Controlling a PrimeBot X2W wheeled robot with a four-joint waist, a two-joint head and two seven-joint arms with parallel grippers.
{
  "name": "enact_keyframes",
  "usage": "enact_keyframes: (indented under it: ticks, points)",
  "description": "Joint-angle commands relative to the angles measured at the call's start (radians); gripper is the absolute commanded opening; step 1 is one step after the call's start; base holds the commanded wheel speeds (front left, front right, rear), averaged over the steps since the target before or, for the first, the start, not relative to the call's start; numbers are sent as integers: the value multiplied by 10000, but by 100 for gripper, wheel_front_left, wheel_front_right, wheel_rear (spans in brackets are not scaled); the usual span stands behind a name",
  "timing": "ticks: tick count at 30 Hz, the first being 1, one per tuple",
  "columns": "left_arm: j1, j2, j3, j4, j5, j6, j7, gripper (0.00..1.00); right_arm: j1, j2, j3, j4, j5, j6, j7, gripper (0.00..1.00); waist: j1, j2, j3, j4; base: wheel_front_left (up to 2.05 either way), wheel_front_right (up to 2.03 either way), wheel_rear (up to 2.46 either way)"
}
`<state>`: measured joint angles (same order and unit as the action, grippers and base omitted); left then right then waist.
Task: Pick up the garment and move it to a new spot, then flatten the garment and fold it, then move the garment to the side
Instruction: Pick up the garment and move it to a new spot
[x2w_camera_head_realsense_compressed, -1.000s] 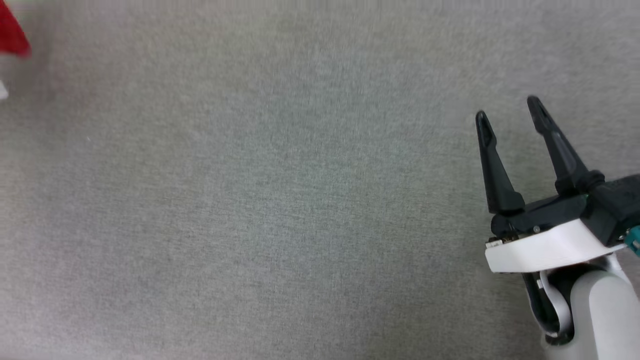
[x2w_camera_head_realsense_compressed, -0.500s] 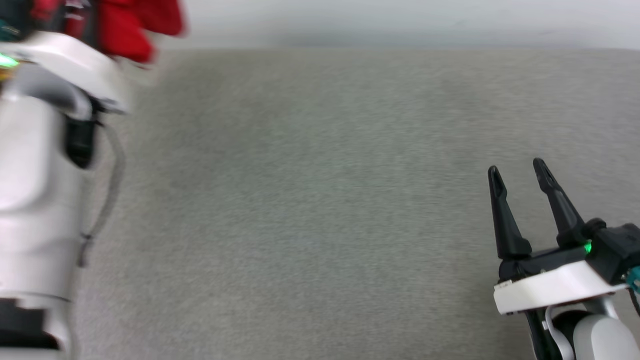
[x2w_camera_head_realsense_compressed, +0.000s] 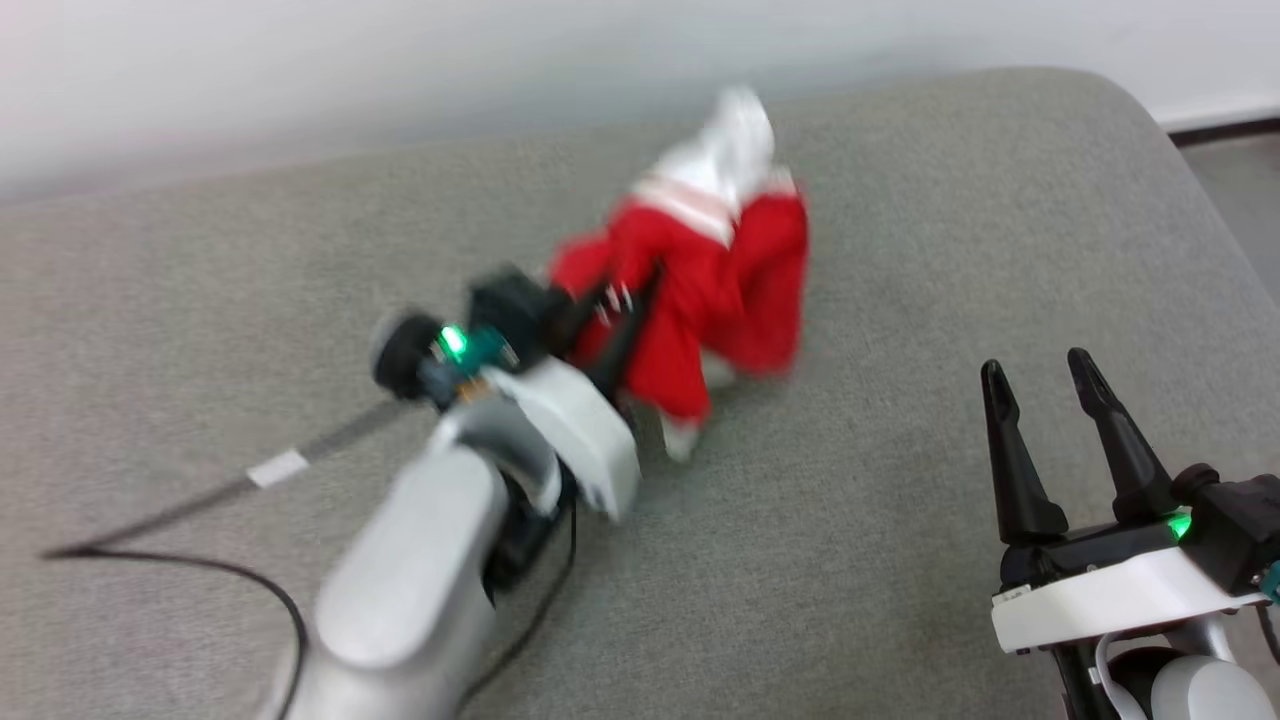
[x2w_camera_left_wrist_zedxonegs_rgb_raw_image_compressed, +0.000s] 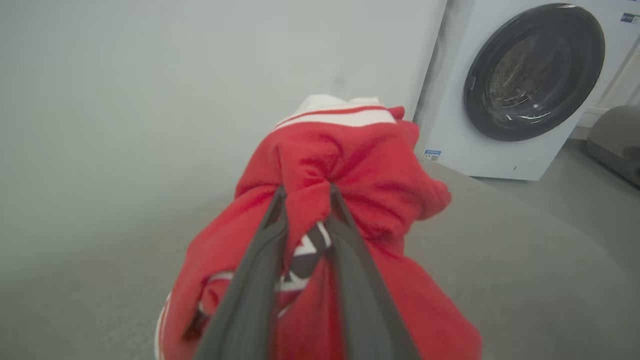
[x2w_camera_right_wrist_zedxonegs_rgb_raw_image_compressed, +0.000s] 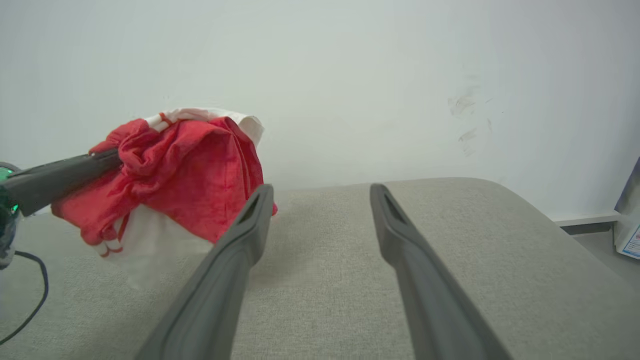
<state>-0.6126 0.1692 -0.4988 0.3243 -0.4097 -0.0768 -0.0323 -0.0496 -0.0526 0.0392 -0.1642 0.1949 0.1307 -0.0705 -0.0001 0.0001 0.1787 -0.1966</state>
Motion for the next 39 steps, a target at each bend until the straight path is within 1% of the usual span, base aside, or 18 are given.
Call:
enact_keyframes:
  ticks: [1,4,6,8,9,11,14,18,20,21,23,30,33,37,39]
  points:
    - [440,-13,-294,23,111,-30,117,0,38,37,27,-12,76,1,-70,100,1,-1,313,-176,0,0,0]
    - [1059,-96,-982,262,241,-162,321,0,-31,34,36,55,123,-1,-142,100,1,-1,588,-140,0,0,0]
    - [1335,-33,-1415,502,426,-249,405,0,-140,35,30,110,142,-1,-199,100,1,-1,732,-38,0,0,0]
    - [1588,-91,-1764,743,453,-286,488,0,-232,36,49,138,123,1,-249,100,1,-1,877,101,0,0,0]
    - [1567,-58,-1915,815,648,-286,376,14,-270,31,27,179,102,-1,-277,100,1,-1,892,186,0,0,0]
    - [1672,-227,-2152,938,686,-333,179,100,-345,30,5,241,43,1,-290,100,1,-1,901,349,0,0,0]
    - [1660,-412,-2181,832,685,-286,-445,100,-363,30,-37,310,-52,-1,-247,100,1,-1,769,595,0,0,0]
    - [1802,-626,-1818,368,354,-165,-1530,100,-189,32,-175,384,-198,1,-124,100,1,-1,418,920,0,0,0]
    - [1890,-636,-1560,67,249,32,-1854,100,-83,30,-242,400,-220,-1,-66,100,1,-1,218,1047,0,0,0]
    - [1890,-636,-1560,67,249,32,-1854,100,-83,30,-242,400,-220,-1,-66,100,1,-1,218,1047,0,0,0]
    - [2027,-572,-1249,-208,162,285,-2028,100,-10,30,-353,402,-261,-1,-3,100,1,-1,40,1186,0,0,0]
    - [2646,41,354,-932,-94,1421,-2280,100,289,30,-591,318,-371,-1,222,100,1,-1,-444,1620,0,0,0]
    - [3044,389,1064,-1156,-183,1815,-2315,100,411,27,-651,310,-405,-1,320,100,1,-1,-628,1756,0,0,0]
    - [3692,898,1704,-1366,-233,2077,-2337,100,605,29,-665,322,-428,-1,423,100,1,-1,-884,1848,0,0,0]
    - [4101,1040,1867,-1470,-272,2155,-2337,100,687,27,-645,358,-427,-1,469,100,1,-1,-1061,1852,0,0,0]
